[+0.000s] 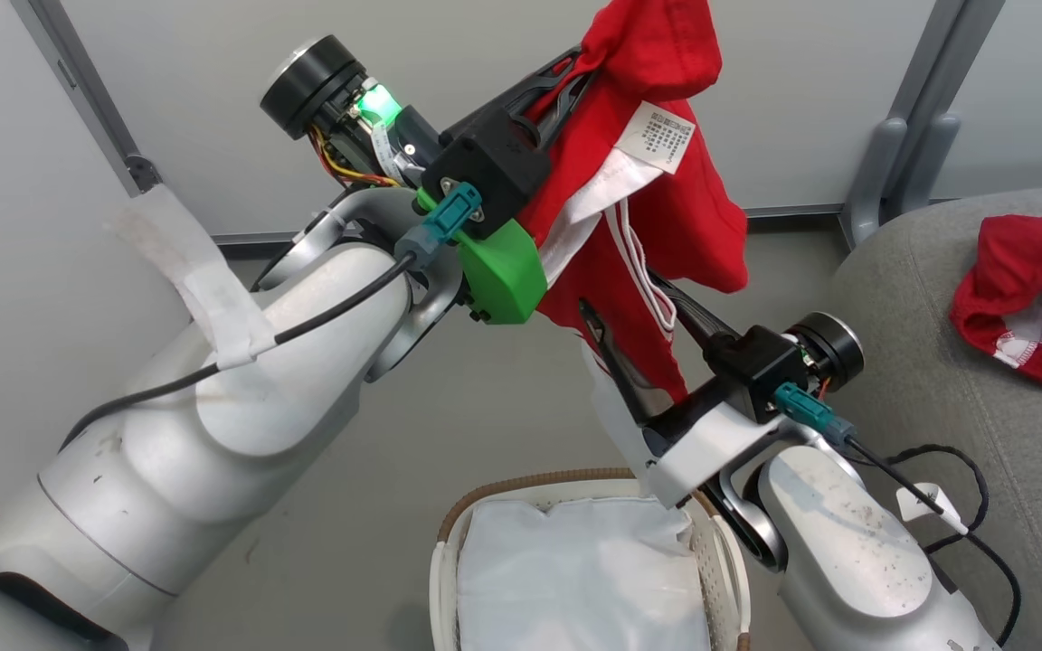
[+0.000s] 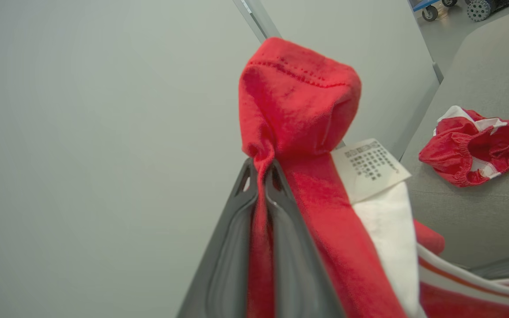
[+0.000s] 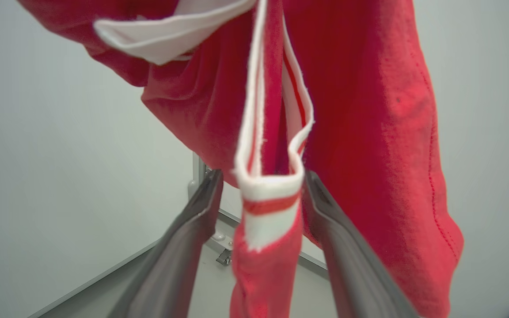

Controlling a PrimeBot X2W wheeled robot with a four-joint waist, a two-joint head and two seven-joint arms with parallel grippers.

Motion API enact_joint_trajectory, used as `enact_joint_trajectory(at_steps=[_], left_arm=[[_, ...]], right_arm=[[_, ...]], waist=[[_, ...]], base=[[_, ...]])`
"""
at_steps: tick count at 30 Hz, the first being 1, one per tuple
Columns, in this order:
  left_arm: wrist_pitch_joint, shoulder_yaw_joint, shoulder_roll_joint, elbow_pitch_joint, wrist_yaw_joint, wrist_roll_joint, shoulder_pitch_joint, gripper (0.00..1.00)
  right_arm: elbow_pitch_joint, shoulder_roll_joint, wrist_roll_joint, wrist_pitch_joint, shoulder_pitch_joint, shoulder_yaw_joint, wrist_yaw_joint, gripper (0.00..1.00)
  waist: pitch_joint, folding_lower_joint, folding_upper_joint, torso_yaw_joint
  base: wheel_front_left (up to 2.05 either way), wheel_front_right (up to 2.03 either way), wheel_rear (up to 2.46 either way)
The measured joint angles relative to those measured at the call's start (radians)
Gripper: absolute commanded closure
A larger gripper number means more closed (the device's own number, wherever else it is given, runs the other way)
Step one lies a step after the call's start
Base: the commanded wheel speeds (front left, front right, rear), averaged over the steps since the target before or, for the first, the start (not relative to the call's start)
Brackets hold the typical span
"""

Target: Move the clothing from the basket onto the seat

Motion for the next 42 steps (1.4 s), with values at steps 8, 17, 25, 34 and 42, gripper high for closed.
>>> enact_joint_trajectory(at_steps=[8, 17, 25, 34, 42], left_arm=[[-0.017, -0.002, 0.002, -0.03, 0.009, -0.049, 0.07, 1.0], [-0.09, 0.007, 0.023, 0.006, 0.04, -0.117, 0.24, 0.51], [-0.179, 0.023, 0.016, 0.067, 0.058, -0.138, 0.381, 0.0], [-0.188, 0.085, -0.038, 0.076, 0.035, -0.127, 0.537, 0.0], [-0.188, 0.153, -0.089, 0.062, 0.0, -0.07, 0.614, 0.0]], right_arm=[[0.048, 0.0, -0.007, 0.0, -0.021, -0.013, 0.0, 1.0], [-0.004, 0.0, -0.007, 0.0, -0.021, -0.068, 0.0, 1.0], [-0.08, 0.0, -0.022, 0.0, -0.012, -0.13, 0.0, 1.0], [-0.118, 0.0, -0.052, 0.0, 0.029, -0.196, 0.0, 1.0], [-0.117, 0.0, -0.073, 0.0, 0.041, -0.245, 0.0, 1.0]], waist=[[0.001, 0.0, 0.0, 0.022], [0.007, 0.0, 0.0, 0.01], [0.006, 0.0, -0.0001, -0.003], [-0.002, 0.0, 0.0, -0.01], [-0.002, 0.0, 0.0, -0.04]], base=[[0.0, 0.0, 0.0], [0.0, 0.0, 0.0], [0.0, 0.0, 0.0], [0.0, 0.0, 0.0], [0.0, 0.0, 0.0]])
